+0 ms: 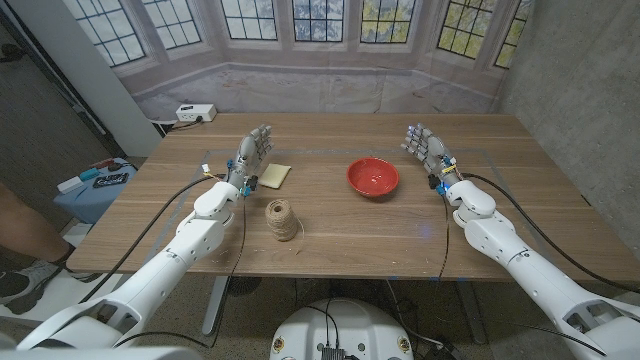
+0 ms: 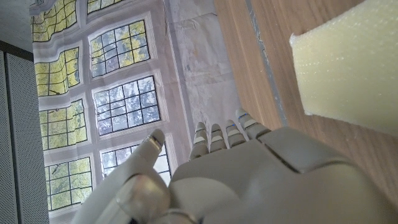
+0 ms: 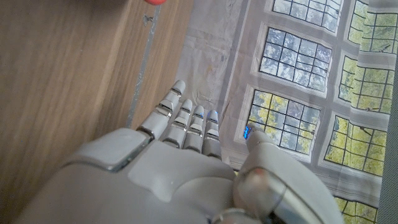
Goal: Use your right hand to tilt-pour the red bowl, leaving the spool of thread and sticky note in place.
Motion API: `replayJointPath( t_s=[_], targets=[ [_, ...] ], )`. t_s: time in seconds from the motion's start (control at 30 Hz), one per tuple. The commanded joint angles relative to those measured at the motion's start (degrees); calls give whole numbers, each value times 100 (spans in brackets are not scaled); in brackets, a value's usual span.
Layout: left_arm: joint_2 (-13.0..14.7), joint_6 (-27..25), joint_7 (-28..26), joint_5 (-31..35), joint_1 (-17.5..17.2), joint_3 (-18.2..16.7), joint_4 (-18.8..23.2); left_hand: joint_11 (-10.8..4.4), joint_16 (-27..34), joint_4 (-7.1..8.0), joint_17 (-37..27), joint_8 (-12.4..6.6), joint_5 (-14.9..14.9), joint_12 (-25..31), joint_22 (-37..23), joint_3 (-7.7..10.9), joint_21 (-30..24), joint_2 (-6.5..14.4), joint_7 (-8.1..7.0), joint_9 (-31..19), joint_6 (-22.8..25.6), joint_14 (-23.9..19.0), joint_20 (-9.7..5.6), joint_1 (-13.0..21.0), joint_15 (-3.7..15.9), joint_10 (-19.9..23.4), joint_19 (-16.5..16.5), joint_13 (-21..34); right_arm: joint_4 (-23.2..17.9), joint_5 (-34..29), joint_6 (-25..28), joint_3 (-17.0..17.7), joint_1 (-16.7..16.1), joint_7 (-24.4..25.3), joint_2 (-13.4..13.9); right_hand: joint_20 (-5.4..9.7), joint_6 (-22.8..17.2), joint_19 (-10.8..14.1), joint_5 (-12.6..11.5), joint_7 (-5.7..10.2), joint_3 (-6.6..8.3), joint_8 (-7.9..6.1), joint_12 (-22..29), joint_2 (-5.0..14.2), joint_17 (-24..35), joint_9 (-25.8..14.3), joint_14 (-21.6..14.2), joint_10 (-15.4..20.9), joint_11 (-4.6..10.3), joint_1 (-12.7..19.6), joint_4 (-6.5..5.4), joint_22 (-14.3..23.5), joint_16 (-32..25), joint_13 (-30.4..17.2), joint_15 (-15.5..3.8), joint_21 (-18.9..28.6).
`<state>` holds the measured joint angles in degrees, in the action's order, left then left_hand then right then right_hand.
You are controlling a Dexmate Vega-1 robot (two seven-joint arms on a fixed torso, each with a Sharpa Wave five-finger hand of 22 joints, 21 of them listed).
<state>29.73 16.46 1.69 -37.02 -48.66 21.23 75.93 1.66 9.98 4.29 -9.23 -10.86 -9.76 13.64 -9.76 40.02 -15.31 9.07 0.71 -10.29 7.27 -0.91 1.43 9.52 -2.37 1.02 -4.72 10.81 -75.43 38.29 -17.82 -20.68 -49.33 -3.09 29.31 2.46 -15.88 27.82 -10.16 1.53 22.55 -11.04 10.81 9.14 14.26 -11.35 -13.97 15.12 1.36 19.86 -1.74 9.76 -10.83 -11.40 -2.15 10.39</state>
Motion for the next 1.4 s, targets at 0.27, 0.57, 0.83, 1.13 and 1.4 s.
replayJointPath(
  t_s=[0.27,0.57,0.83,1.13,1.4],
  targets=[
    [206,-49,37,24,-112,-41,280,48,30,-45,-27,-15,-24,24,-8,55,-2,21,-7,-7,50,-9,9,87,-52,30,-60,11,-321,8,3,-22,-152,7,52,-7,-62,47,-27,-27,75,-40,38,-9,-17,-7,-45,59,-46,106,72,11,-46,-26,-26,40],
    [358,-58,153,-21,-193,-98,389,41,22,-86,-26,-8,-20,11,-9,64,25,20,-5,-8,53,-3,18,116,-60,41,-59,11,-783,-119,358,-102,-243,211,231,-45,-65,17,-17,-86,93,-41,35,-73,-70,-2,0,37,-96,213,224,10,-35,-25,28,41],
    [426,-22,241,-44,-243,-122,445,40,19,-130,-25,-6,-19,-6,-10,72,49,26,-10,-8,69,-1,23,149,-67,39,-60,11,-1079,-174,594,-110,-310,337,383,-70,-65,13,-10,-114,111,-41,40,-110,-107,1,9,42,-132,303,342,9,-38,-23,85,47],
    [419,87,378,-5,-145,-101,347,48,18,-170,-25,-2,-18,-20,-11,72,70,21,-13,-8,73,-1,29,176,-63,41,-64,11,-1535,-327,991,-79,-381,586,684,-99,-61,1,-5,-180,127,-40,51,-173,-157,7,5,60,-266,438,525,8,-50,-21,131,53],
    [343,189,425,-6,-80,-91,218,44,24,-217,-25,-4,-19,-31,-12,71,90,18,-12,-8,95,-20,32,207,-58,51,-77,11,-1898,-412,1470,-75,-373,759,936,-140,-75,-4,-7,-250,131,-45,69,-211,-186,9,2,104,-359,535,659,7,-62,-20,190,57]
  ],
)
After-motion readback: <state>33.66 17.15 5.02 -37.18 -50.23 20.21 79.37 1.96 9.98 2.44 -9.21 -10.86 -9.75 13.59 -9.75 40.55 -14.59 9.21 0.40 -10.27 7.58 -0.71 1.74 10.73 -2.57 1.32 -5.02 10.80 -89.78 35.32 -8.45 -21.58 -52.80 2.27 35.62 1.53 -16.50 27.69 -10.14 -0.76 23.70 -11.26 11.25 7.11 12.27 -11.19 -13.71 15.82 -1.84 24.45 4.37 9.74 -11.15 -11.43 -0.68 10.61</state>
